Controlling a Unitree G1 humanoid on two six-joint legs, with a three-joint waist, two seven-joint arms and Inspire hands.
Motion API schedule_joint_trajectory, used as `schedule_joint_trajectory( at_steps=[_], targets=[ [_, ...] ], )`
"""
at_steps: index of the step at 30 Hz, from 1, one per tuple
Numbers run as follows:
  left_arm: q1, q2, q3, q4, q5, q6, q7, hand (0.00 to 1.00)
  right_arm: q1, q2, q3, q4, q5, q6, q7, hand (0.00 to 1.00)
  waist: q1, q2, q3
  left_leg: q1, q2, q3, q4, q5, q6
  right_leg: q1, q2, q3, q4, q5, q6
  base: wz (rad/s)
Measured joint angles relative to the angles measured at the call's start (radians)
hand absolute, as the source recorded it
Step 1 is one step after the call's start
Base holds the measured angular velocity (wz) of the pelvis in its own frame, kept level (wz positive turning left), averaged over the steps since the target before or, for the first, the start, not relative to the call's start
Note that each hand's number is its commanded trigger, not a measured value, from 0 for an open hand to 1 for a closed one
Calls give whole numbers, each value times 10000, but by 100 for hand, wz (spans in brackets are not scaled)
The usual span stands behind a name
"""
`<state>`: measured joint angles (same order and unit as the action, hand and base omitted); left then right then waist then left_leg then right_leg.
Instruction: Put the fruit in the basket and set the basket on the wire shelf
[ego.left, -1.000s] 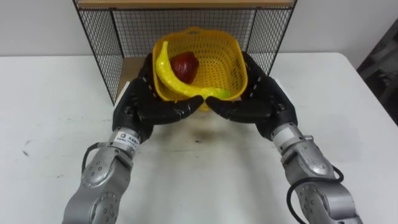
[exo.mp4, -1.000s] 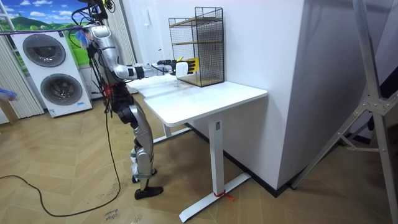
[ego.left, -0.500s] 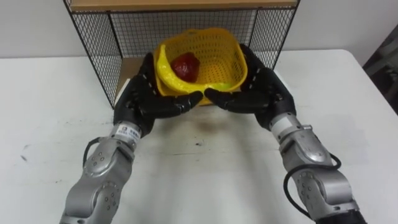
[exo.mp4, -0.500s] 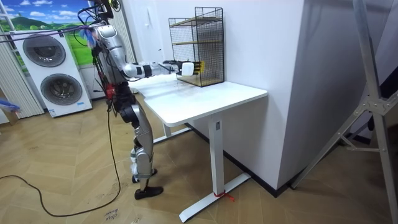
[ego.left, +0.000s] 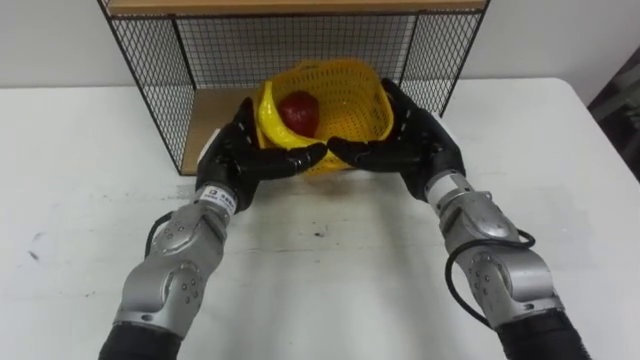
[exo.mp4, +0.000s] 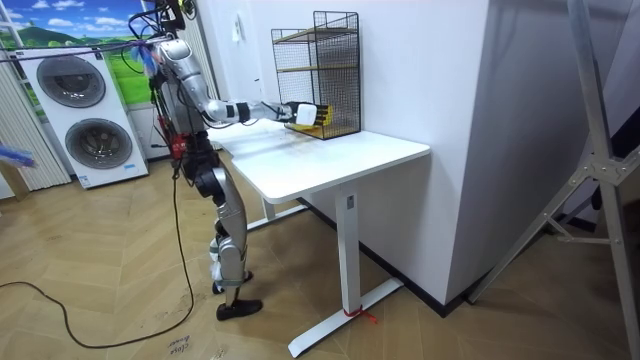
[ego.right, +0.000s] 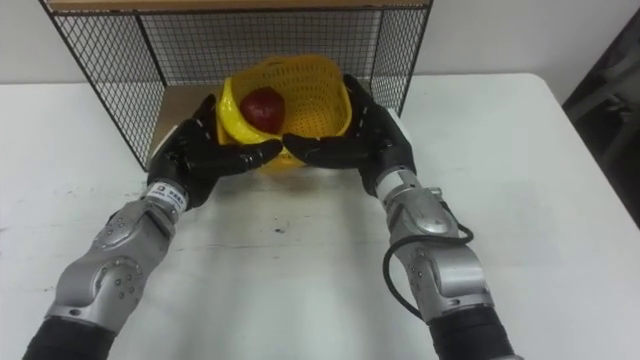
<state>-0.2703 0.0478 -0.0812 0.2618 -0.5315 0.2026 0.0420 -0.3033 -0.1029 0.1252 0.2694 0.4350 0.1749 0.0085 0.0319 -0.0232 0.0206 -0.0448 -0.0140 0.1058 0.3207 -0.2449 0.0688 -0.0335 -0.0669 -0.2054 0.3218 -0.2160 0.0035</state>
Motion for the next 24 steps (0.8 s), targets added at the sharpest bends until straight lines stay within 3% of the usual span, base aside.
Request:
schedule_joint_trajectory(
  at_steps=[8,13,24],
  targets=[
    [-489,-163,-21,897,5,17,474,0,-698,243,-99,1232,127,267,-179,0,-92,20,6,226,-3,-37,66,1,2,370,37,7,-175,25,-3,1],
    [-568,-204,-7,1229,-3,-130,643,0,-886,384,-100,1957,637,267,-212,0,-260,206,105,349,0,-108,53,9,17,591,63,-61,-345,137,28,4],
    [-596,-208,-9,1710,-44,-189,640,0,-885,471,-74,2413,1176,225,-205,0,-275,472,11,660,4,-102,-28,9,17,849,80,-21,-354,139,24,0]
  ],
)
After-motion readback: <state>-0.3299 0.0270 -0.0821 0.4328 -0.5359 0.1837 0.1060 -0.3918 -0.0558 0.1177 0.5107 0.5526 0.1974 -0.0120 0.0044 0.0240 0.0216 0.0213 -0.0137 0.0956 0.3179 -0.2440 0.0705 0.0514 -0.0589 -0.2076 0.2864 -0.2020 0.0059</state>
